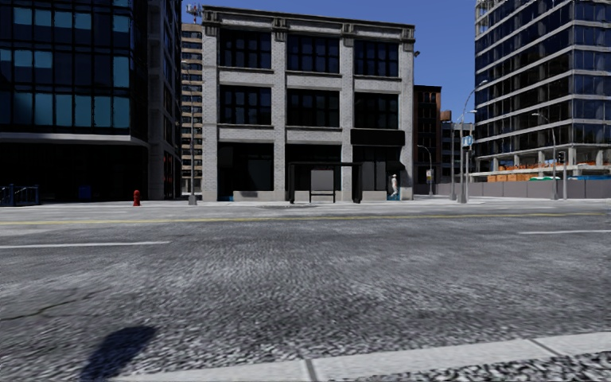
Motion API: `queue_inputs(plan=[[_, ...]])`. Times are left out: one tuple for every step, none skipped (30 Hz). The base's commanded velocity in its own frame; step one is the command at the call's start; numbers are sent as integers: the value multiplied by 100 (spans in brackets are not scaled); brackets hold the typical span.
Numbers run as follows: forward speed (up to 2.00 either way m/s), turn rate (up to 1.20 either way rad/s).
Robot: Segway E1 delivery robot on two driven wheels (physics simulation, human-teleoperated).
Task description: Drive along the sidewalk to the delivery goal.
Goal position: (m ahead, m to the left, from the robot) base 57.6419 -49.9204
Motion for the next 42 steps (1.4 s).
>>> queue_inputs(plan=[[-76,-32],[-75,-35],[-75,-36],[-75,-37],[-75,-38],[-75,-41],[-75,-41],[-75,-41],[-75,-42],[-74,-43],[-74,-47],[-74,-47],[-74,-51],[-74,-53],[-74,-56],[-74,-57],[-74,-57],[-74,-57],[-74,-57],[-74,-57],[-74,-57],[-74,-57],[-74,-57],[-73,-57],[-73,-57],[-73,-57],[-72,-57],[-72,-57],[-72,-57],[-72,-57],[-72,-57],[-72,-57],[-72,-57],[-71,-57],[-71,-57],[-71,-57],[-71,-57],[-71,-57],[-71,-57],[-71,-57],[-71,-57],[-71,-57]])
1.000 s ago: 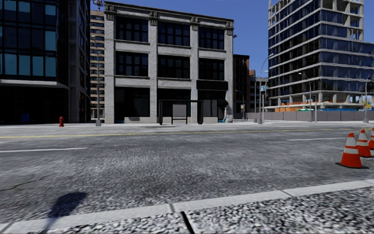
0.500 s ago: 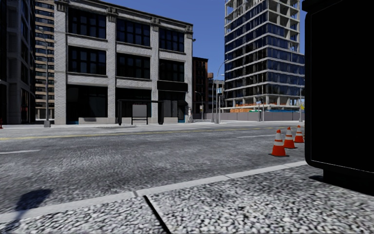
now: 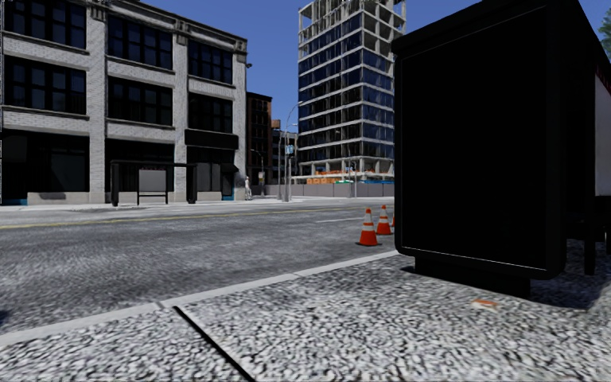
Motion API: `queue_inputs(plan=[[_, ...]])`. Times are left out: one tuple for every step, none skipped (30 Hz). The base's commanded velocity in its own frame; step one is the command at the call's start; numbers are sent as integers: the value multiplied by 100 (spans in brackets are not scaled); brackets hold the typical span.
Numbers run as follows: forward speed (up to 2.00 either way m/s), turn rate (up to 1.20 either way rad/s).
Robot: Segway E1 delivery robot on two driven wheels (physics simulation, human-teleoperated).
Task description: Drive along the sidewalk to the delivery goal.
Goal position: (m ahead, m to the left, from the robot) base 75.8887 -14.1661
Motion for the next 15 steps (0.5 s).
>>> queue_inputs(plan=[[-71,-57],[-71,-57],[-71,-57],[-71,-57],[-71,-57],[-71,-57],[-71,-57],[-71,-57],[-71,-57],[-71,-57],[-71,-57],[-70,-57],[-70,-57],[-56,-56],[0,-39]])
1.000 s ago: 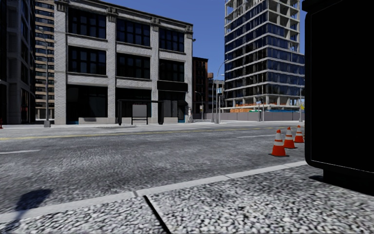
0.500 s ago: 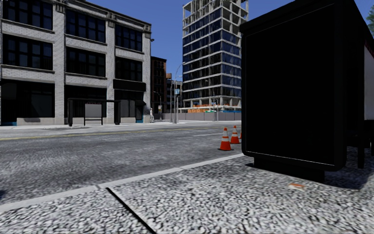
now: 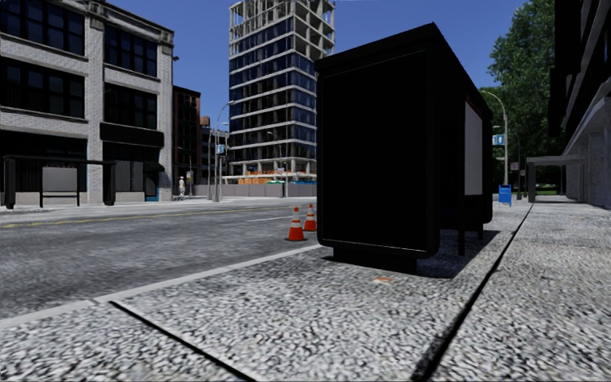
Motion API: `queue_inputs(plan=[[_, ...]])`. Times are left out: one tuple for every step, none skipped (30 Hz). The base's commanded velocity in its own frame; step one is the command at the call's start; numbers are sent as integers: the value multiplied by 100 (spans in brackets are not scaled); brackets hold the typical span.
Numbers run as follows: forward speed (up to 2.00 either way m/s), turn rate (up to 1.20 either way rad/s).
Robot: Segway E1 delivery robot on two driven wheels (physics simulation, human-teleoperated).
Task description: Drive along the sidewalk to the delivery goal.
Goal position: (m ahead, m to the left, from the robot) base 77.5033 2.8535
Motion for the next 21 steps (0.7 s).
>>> queue_inputs(plan=[[0,-14],[0,0],[0,0],[0,0],[0,0],[0,0],[0,0],[0,0],[0,0],[0,0],[0,0],[0,0],[0,0],[0,0],[0,0],[0,0],[0,-6],[0,-26],[41,-36],[56,-37],[56,-37]])
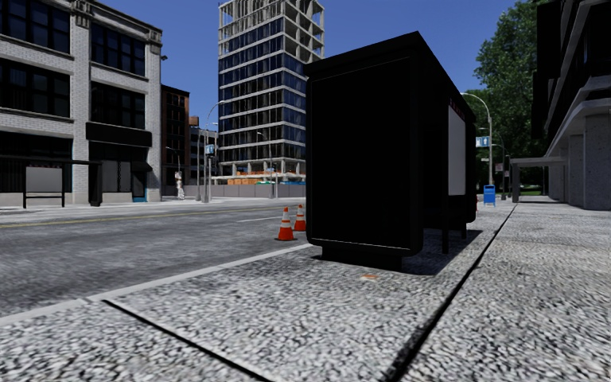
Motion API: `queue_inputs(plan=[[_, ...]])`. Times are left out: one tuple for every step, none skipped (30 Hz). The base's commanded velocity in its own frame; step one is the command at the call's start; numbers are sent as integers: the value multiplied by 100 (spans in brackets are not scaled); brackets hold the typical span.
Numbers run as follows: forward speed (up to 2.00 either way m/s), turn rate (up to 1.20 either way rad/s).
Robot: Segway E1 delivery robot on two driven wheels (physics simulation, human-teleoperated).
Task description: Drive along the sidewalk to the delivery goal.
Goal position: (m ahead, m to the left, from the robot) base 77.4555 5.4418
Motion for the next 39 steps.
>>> queue_inputs(plan=[[63,-38],[68,-38],[70,-48],[70,-48],[71,-56],[73,-58],[75,-59],[79,-59],[79,-59],[81,-59],[82,-59],[83,-59],[88,-58],[88,-58],[102,-58],[120,-58],[144,-58],[144,-58],[160,-58],[200,-58],[200,-58],[200,-58],[200,-58],[200,-58],[200,-58],[200,-58],[200,-58],[200,-58],[200,-58],[200,-58],[200,-58],[200,-58],[200,-58],[200,-58],[200,-58],[200,-58],[200,-59],[200,-73],[200,-80]])
